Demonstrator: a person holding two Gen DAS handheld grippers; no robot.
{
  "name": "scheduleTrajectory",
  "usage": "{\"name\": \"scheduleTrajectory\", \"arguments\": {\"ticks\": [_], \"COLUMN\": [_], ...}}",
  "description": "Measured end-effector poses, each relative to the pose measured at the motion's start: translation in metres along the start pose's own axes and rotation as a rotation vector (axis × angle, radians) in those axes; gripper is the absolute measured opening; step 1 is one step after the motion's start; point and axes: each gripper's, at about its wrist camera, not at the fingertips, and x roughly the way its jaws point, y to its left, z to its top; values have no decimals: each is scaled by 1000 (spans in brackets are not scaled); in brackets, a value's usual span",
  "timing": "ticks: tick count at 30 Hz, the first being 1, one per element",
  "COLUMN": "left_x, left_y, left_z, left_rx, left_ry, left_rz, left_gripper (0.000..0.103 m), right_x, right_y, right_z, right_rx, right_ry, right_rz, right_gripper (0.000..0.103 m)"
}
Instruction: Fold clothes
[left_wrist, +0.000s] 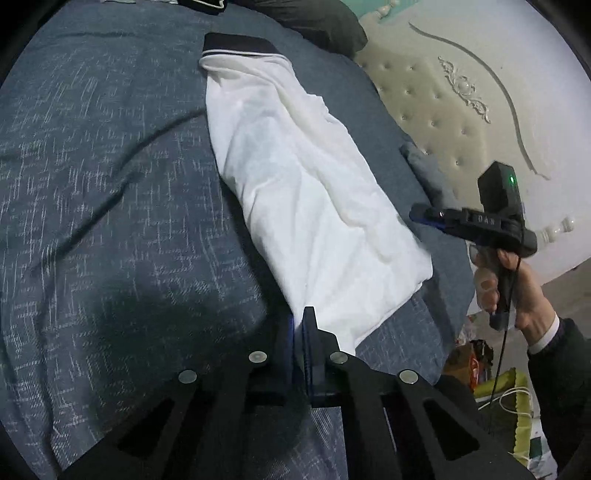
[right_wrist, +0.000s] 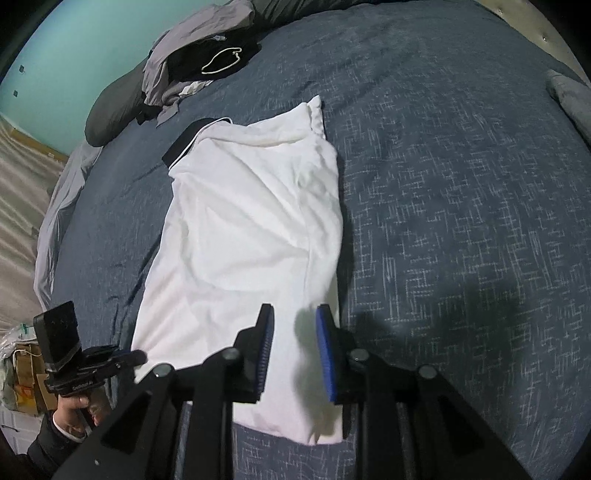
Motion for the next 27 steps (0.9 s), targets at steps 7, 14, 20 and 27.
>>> {"name": "scheduleTrajectory", "arguments": {"ticks": [7,14,20,27], "left_x": [7,9,11,14], "left_y": [5,1,-1,-1], "left_z": [-6,-7,-8,-9], "left_rx": [-7,26,40,45], "left_ry": [13,11,9,9], "left_rz": [-2,15,22,29], "left_gripper": [4,4,4,4], "right_x": [21,56,72,92], "right_y": [16,48,63,50], "right_z": [16,40,55,72], "right_rx": [-31,-184,-326,-306], "right_ry": [19,25,-4,12], "right_rz": [21,-128,-207,-203], "right_gripper": [29,53,52,3]}}
